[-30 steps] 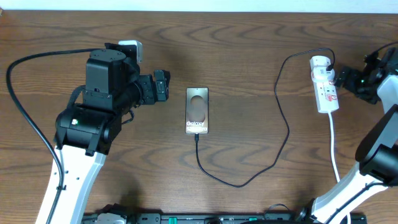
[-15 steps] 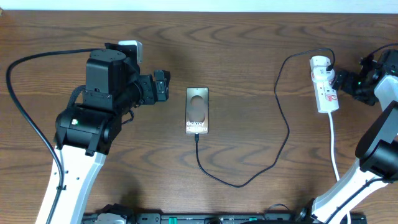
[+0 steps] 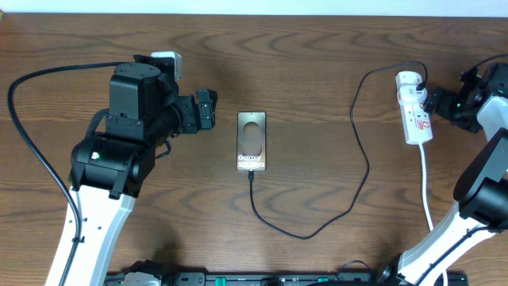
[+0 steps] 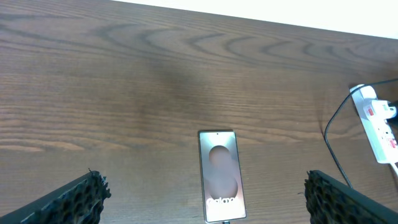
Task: Plug charger to phone and switch on socket
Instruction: 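Lower the right gripper fingertip onto the power strip's orange switch, then press the orange switch down with the right gripper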
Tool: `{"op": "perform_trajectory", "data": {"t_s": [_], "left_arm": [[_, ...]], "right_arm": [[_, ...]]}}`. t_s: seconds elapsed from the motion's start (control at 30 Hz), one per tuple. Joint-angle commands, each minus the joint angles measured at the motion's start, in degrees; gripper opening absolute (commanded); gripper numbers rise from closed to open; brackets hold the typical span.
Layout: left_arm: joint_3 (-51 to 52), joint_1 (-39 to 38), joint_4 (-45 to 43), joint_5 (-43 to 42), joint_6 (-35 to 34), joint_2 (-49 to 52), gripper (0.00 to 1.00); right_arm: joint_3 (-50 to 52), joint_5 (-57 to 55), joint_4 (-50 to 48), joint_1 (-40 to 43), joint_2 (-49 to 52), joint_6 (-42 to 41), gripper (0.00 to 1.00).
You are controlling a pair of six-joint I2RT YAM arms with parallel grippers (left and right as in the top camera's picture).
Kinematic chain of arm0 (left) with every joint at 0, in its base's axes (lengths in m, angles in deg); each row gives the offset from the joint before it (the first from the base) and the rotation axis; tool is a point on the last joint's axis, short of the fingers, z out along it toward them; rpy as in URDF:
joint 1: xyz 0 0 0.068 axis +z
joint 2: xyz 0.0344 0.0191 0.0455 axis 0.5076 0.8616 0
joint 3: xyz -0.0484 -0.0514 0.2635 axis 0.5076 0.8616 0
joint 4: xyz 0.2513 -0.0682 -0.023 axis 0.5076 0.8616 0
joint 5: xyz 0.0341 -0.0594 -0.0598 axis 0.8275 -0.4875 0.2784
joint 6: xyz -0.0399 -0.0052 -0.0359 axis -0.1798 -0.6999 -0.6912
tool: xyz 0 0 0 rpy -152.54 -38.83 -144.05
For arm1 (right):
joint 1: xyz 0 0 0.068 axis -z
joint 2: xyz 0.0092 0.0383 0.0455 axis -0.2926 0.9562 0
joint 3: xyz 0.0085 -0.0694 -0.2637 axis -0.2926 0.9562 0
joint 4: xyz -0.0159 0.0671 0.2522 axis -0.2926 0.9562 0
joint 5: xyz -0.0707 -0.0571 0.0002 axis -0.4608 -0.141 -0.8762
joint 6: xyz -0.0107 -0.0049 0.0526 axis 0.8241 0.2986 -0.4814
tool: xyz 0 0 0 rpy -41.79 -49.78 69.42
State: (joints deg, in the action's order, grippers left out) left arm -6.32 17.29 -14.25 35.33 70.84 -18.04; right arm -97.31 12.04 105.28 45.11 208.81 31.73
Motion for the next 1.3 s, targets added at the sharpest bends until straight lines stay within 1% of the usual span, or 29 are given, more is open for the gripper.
{"op": "perform_trajectory", "data": {"t_s": [0.0, 0.53, 0.9, 1.27], "left_arm": [[-0.3, 0.1, 0.1, 0.2, 0.1, -0.1, 0.98], [-0.3, 0.1, 0.1, 0.2, 0.1, -0.1, 0.98], [-0.3, 0.1, 0.1, 0.2, 0.1, -0.1, 0.98], [-0.3, 0.1, 0.1, 0.2, 0.1, -0.1, 0.98]], "right_arm": [[1.0, 2.3, 0.0, -1.2, 0.7, 0.4, 0.99], [6.8, 4.0, -2.8, -1.2, 0.8, 0.4, 0.99], [7.0, 8.1, -2.1, -1.2, 0.8, 0.4, 0.99], [7.0, 8.2, -1.2, -2.9, 0.8, 0.4, 0.99]]}}
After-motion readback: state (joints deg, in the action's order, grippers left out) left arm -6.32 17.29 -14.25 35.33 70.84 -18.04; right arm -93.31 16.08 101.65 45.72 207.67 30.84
